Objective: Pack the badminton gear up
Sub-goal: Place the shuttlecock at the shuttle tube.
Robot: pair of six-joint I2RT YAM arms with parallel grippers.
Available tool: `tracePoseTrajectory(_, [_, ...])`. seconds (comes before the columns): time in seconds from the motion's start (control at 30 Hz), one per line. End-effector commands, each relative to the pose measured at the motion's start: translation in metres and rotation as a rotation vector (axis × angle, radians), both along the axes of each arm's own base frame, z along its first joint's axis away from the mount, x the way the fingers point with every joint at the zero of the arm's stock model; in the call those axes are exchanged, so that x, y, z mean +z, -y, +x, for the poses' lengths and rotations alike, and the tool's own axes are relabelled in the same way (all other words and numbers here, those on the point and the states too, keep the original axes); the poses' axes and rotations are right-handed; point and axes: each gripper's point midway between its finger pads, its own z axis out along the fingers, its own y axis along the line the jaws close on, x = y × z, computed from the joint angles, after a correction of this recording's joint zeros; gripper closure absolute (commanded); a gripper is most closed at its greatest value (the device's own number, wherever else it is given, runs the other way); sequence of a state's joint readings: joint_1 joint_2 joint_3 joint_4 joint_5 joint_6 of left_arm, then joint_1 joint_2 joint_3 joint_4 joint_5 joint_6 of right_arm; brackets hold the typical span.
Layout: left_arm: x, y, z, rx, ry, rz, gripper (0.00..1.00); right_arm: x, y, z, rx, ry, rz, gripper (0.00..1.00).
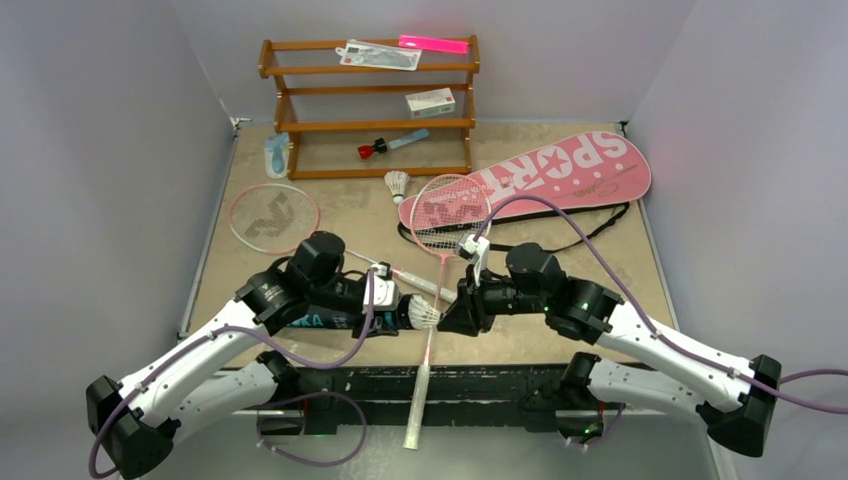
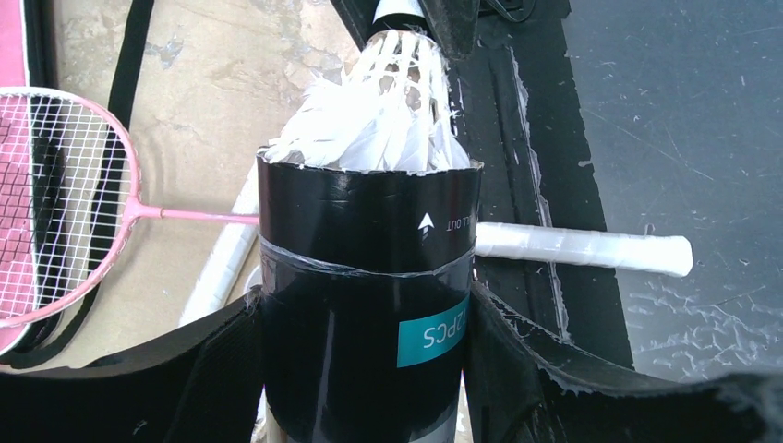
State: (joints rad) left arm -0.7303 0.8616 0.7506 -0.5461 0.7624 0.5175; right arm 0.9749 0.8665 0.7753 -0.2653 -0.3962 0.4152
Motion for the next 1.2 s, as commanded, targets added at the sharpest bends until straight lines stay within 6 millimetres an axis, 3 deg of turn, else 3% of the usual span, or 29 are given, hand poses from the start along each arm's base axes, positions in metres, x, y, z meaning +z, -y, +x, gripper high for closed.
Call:
tracePoseTrajectory(0.0, [0.029, 0.007, -0.003, -0.05, 0.078, -0.096, 0.63, 0.016, -0.002, -0.006, 0.053, 0.023, 0.018, 1.0])
tracePoseTrajectory(0.7, [0.02, 0.011, -0.003, -0.063, 0.016, -0.069, 0.62, 0.015, -0.005, -0.004, 0.121, 0.064, -0.029, 1.0])
tracePoseTrajectory(1.17, [0.032, 0.01, 0.004, -0.015, 0.017, -0.107, 0.62, 0.018, 0.0, -0.01, 0.163, 0.109, -0.012, 1.0])
